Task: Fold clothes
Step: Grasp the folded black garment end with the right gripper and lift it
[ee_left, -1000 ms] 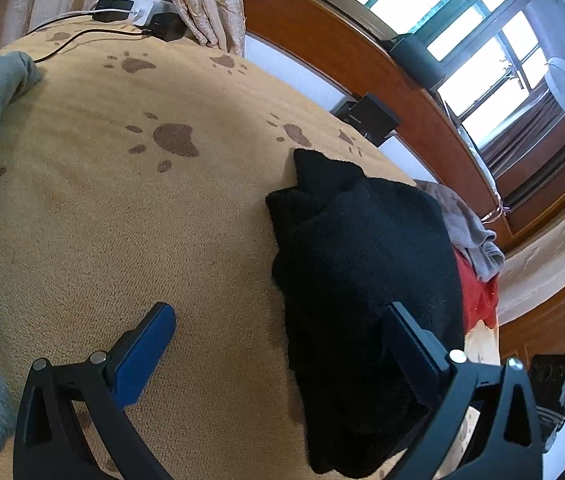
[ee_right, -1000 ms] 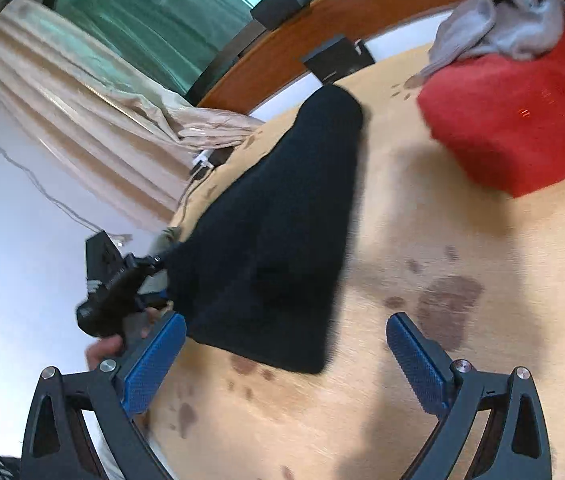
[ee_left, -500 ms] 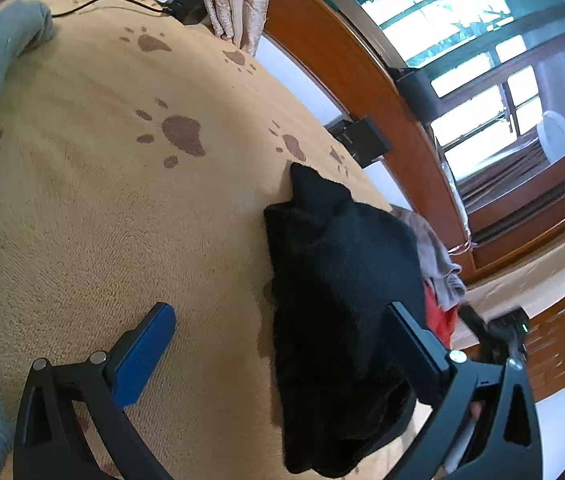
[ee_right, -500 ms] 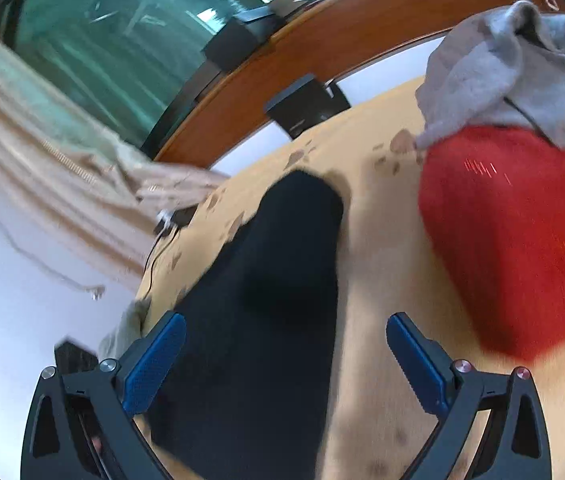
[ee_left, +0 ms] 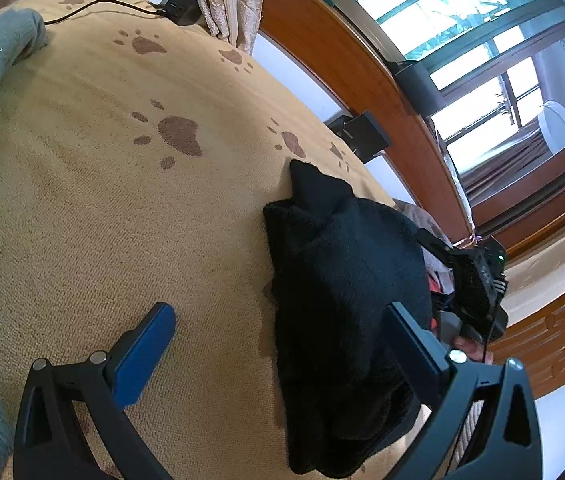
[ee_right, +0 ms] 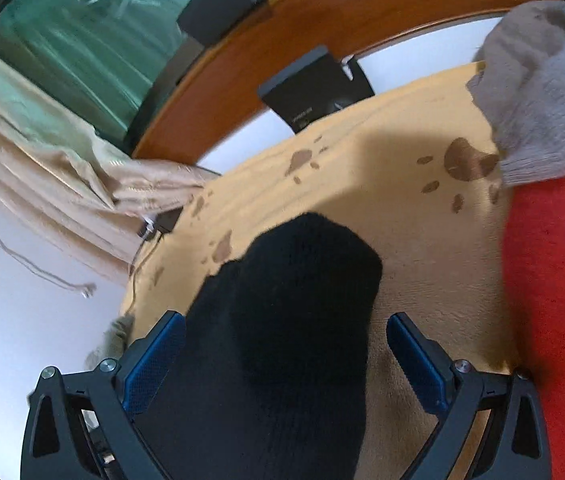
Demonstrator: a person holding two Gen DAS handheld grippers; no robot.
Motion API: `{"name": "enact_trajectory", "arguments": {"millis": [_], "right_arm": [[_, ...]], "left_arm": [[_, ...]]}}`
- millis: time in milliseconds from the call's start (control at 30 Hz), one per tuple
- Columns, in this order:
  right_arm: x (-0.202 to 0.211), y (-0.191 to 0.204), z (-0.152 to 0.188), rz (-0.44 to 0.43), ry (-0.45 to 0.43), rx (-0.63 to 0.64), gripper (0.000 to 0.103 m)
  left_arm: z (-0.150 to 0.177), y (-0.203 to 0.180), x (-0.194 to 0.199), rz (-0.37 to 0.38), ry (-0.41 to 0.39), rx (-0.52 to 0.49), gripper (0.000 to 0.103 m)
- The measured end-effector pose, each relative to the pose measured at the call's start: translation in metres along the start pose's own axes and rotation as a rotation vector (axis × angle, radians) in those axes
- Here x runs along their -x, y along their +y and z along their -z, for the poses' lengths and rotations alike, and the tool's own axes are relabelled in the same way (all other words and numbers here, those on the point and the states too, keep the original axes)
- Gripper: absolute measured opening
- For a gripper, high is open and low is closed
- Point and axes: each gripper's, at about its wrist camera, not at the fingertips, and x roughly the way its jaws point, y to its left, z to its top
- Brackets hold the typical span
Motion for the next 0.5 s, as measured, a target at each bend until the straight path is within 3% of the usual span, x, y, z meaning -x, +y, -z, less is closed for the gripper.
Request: {"name": "enact_trajectory", "arguments": {"millis": [167,367,433,467,500], "right_arm": [[0.0,-0.007,0.0,-0.044,0.011,0.025,0.102],[-0.003,0.003,0.006,-0.01,0.032,0.135,0.102],[-0.004,0.003,0.006,0.013,0.027,0.131,0.085],[-0.005,0.0,0.007,0.0,0.031,0.111,0.052],[-0.006,-0.004,0.007,-0.018,0.037,0.088,0.047]], "left_arm": [[0.0,-0.002,-0.001,-0.011,-0.002,-0.012,0.103],[0.001,-0.004,-0.002,-0.019,-0.005,-0.023,0.103],[0.001,-0.005,-0.002,-0.019,-0.006,-0.027,0.103],[0.001,-0.005,-0.002,-0.018,-0.006,-0.028,0.103],[0.001,-0.005,-0.002,-0.018,-0.007,-0.029,0.103]]}}
